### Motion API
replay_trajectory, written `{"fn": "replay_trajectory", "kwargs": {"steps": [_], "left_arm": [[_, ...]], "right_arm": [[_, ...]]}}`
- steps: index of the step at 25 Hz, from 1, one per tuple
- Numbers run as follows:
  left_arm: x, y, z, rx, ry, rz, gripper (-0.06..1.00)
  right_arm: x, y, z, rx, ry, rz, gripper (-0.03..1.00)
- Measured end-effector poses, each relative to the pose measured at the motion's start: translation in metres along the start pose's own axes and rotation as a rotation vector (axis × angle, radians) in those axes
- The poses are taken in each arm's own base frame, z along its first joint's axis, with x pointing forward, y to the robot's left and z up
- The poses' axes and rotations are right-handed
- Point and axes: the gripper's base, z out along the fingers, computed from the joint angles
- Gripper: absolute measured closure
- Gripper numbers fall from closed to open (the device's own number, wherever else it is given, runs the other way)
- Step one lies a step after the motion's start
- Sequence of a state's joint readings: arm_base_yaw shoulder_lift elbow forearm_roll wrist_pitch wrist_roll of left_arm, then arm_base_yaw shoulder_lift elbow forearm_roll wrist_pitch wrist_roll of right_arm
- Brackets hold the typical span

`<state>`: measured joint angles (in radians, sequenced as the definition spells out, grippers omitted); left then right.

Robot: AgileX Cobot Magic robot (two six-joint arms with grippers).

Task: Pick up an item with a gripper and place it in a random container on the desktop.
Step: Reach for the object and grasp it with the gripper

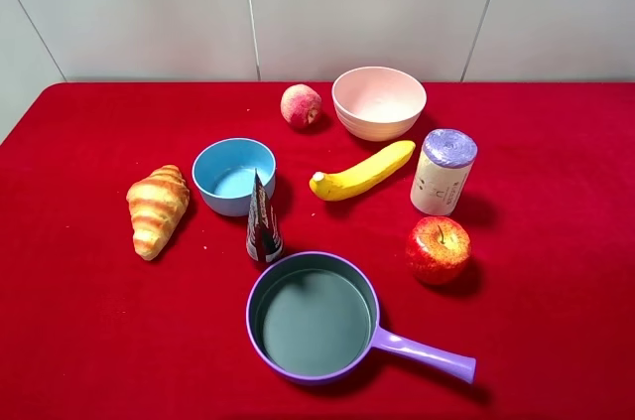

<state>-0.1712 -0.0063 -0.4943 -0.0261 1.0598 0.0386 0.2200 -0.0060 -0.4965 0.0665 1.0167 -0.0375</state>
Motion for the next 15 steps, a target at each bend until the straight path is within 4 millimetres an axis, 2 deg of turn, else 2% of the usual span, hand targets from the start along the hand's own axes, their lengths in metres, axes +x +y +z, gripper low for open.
{"fn": "replay_trajectory", "kwargs": {"steps": [15], "left_arm": [[0.0,0.0,0.0,0.0,0.0,0.0,-0.04]], "right_arm": [[0.0,0.0,0.0,0.0,0.0,0.0,0.27]]}}
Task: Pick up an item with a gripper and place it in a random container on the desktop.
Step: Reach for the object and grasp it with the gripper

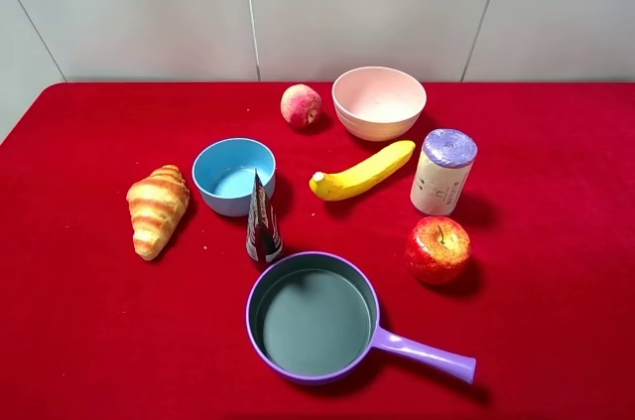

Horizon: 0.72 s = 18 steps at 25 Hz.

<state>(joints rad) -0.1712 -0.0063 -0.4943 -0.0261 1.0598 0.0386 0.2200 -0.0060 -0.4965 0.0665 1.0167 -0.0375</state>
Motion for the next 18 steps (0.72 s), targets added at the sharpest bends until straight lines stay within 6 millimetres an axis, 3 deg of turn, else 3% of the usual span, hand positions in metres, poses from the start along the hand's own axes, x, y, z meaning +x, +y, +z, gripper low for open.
{"fn": "replay_trajectory", "kwargs": {"steps": [18], "left_arm": [[0.0,-0.0001,0.0,0.001,0.0,-0.001,-0.04]], "right_arm": [[0.0,0.0,0.0,0.0,0.0,0.0,0.27]]}}
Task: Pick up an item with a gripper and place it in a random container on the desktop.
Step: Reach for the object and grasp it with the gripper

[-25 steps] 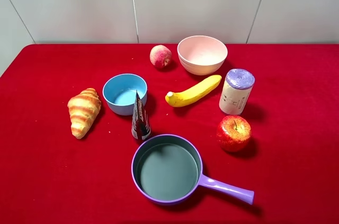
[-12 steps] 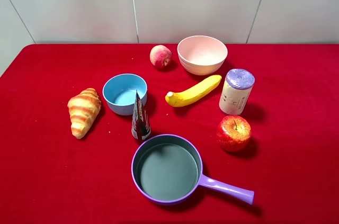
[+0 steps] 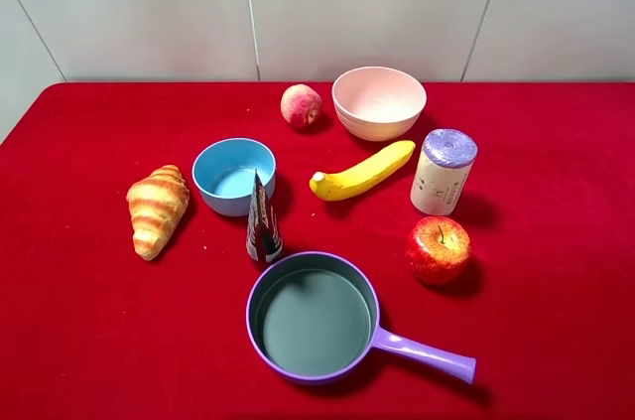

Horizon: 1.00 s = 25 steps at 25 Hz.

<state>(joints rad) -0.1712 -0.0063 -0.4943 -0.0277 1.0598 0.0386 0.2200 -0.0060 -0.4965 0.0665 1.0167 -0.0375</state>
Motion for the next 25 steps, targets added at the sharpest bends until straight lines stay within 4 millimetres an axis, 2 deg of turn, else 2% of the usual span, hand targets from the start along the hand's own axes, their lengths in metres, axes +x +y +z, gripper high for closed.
{"fn": "replay_trajectory", "kwargs": {"steps": [13,20,25], "left_arm": [[-0.001,-0.007,0.001,0.075,0.006,-0.029,-0.04],[-0.018,-0.009,0.025,0.121,0.158,0.026,-0.04],[-0.036,-0.009,0.046,0.143,0.195,0.105,-0.04]], "right_arm": [[0.0,0.0,0.0,0.0,0.0,0.0,0.27],[0.0,0.0,0.0,0.0,0.0,0.0,0.27],[0.0,0.0,0.0,0.0,0.0,0.0,0.27]]}}
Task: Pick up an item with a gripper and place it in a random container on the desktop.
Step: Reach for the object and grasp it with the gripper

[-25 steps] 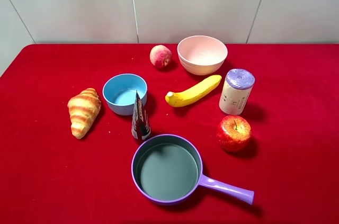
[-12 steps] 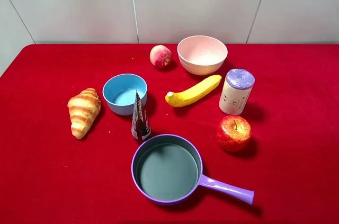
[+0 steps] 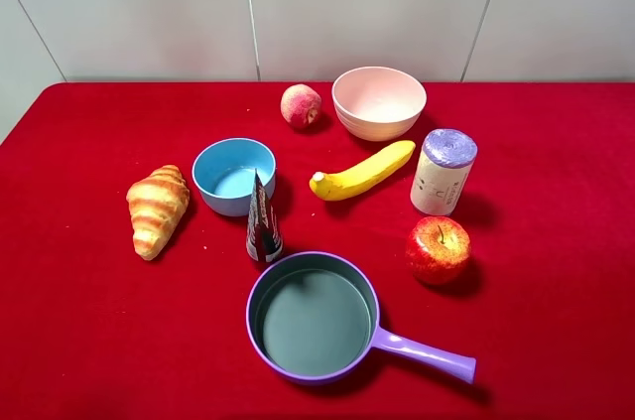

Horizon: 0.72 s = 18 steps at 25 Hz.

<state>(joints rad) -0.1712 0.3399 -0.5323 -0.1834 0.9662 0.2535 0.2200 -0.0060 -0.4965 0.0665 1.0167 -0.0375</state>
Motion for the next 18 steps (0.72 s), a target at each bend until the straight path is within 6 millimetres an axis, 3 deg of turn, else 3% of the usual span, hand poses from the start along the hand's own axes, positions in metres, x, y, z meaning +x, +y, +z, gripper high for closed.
{"fn": "replay_trajectory", "kwargs": {"steps": [9,18], "left_arm": [[-0.04,0.001,0.028,0.075,0.046,0.114,-0.04],[-0.068,-0.021,0.068,0.211,0.099,0.228,-0.04]], "right_arm": [[0.0,0.0,0.0,0.0,0.0,0.0,0.27],[0.0,0.0,0.0,0.0,0.0,0.0,0.27]]}}
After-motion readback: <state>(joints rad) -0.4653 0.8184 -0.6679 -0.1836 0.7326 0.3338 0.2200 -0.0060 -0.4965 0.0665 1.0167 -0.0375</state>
